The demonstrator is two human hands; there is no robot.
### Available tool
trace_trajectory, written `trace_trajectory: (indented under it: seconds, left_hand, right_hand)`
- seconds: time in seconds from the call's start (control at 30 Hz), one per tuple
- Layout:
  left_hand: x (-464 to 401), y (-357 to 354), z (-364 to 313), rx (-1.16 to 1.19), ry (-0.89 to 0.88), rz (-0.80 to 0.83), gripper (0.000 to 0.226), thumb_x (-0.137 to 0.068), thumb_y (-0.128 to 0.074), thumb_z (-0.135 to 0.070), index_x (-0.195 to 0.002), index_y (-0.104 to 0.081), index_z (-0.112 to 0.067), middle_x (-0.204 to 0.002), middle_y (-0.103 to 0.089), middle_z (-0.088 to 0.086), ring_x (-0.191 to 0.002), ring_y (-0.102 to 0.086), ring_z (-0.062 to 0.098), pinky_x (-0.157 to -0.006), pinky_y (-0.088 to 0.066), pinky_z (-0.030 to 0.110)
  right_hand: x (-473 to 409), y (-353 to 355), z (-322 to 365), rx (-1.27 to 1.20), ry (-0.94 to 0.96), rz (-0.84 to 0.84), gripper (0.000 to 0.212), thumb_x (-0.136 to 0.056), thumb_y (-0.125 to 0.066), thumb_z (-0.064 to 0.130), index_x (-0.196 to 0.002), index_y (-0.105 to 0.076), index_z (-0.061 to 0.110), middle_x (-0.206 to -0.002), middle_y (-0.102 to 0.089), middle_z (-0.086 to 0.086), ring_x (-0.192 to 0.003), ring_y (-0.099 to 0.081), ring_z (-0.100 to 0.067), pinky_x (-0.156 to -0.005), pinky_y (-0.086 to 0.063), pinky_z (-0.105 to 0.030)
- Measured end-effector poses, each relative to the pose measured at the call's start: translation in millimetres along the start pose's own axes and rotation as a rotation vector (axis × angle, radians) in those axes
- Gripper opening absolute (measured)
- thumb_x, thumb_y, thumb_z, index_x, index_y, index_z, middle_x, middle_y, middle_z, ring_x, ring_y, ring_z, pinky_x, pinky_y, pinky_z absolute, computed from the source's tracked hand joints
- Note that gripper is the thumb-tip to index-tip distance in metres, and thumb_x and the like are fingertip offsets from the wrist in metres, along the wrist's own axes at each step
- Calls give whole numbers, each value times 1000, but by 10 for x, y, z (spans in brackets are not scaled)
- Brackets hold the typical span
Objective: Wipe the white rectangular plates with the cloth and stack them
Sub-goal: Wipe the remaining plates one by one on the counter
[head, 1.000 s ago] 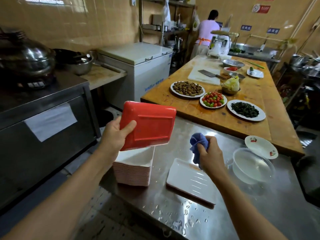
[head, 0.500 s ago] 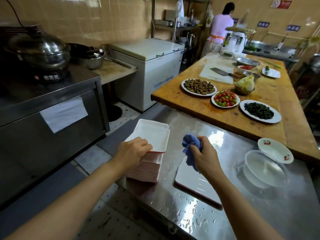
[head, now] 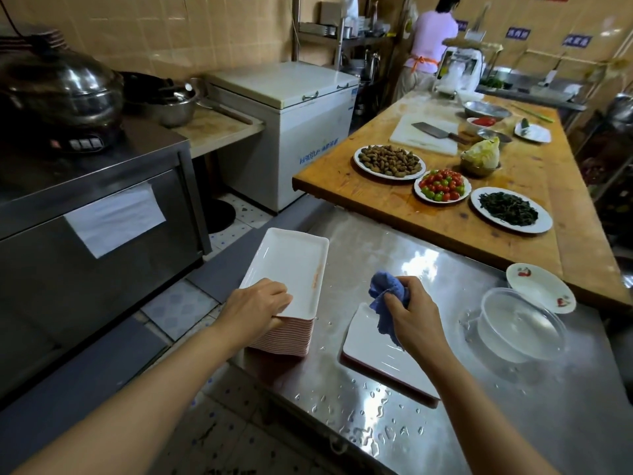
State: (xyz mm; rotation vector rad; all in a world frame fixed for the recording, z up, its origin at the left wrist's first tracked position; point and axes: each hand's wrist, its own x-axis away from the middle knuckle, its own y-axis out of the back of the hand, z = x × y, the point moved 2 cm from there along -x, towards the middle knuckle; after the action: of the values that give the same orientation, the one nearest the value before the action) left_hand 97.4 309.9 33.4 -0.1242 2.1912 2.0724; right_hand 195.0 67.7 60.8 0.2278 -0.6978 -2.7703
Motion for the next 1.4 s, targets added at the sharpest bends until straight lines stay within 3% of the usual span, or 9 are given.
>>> trace_trajectory:
  seconds: [0.23, 0.37, 0.43, 0.53, 0.7, 0.83, 0.97, 1.13, 1.4]
  left_hand:
    - [-91, -45, -91, -18, 119, 45, 47, -88, -48, -58, -115, -58, -20, -122, -53, -8, -113, -47, 12, -75, -48, 31]
    - [-218, 94, -521, 154, 14, -236, 32, -81, -71, -35, -98, -67, -8, -101, -66, 4, -97, -61, 24, -59, -52, 35]
    - [-286, 55, -793, 193, -95, -284, 29, -71, -80, -20, -92, -67, -7, -90, -68, 5, -83, -65, 27, -49, -52, 32]
    - [-417, -200, -1110, 309, -70, -184, 33, -77, -74, -17, -106, -63, -10, -100, -66, 5, -86, -64, 29, -60, -51, 35]
    - [-647, -818, -1199, 335, 261, 186, 41, -89, -56, -29, -126, -44, -18, -126, -54, 2, -110, -55, 28, -82, -41, 35]
    - [-715, -1144, -1152, 321, 361, 316, 39, -89, -54, -29, -124, -44, -14, -126, -53, 9, -113, -53, 32, -82, -43, 37]
    - [-765, -1383, -1134, 369, 411, 386, 40, -90, -50, -24, -127, -44, -12, -128, -51, 12, -117, -50, 33, -90, -42, 38]
    - [-828, -1516, -1118, 420, 456, 374, 35, -85, -47, -10, -119, -50, -10, -120, -56, 15, -109, -54, 36, -91, -46, 42]
    - [-831, -1611, -1074, 509, 433, 336, 43, -81, -44, -3, -121, -49, -16, -120, -56, 8, -112, -51, 29, -89, -44, 39]
  right_hand:
    - [68, 38, -157, 3, -52, -10, 12, -95, -47, 15, -94, -50, 27, -76, -60, 14, -66, -59, 1, -55, -39, -17]
    - [128, 182, -303, 15, -70, -64, 19, -94, -46, 16, -87, -49, 34, -83, -63, 10, -71, -59, -3, -59, -42, -23]
    - [163, 280, -401, 11, -84, -109, 22, -92, -47, 13, -83, -49, 33, -76, -65, 15, -68, -60, 0, -59, -43, -14]
    - [221, 416, -589, 44, -121, -176, 24, -89, -46, 8, -78, -49, 29, -68, -64, 25, -59, -59, 1, -52, -43, -8]
    - [244, 478, -1047, 131, -195, -192, 21, -86, -47, 3, -72, -58, 14, -68, -65, 1, -66, -61, -13, -64, -52, -34]
    - [241, 326, -1439, 298, -282, -73, 13, -87, -52, 8, -94, -61, 2, -101, -61, -16, -93, -57, -27, -80, -45, -34]
    - [318, 200, -1609, 699, -189, 16, 33, -88, -57, 20, -116, -57, 3, -132, -47, -14, -121, -39, -29, -103, -27, -33]
    - [433, 45, -1694, 628, -212, 43, 18, -94, -45, 13, -106, -57, 8, -122, -49, -3, -111, -47, -20, -83, -39, -25]
    - [-63, 51, -1783, 794, -285, 91, 31, -96, -47, 14, -126, -47, 5, -139, -35, -9, -126, -35, -23, -90, -43, -29]
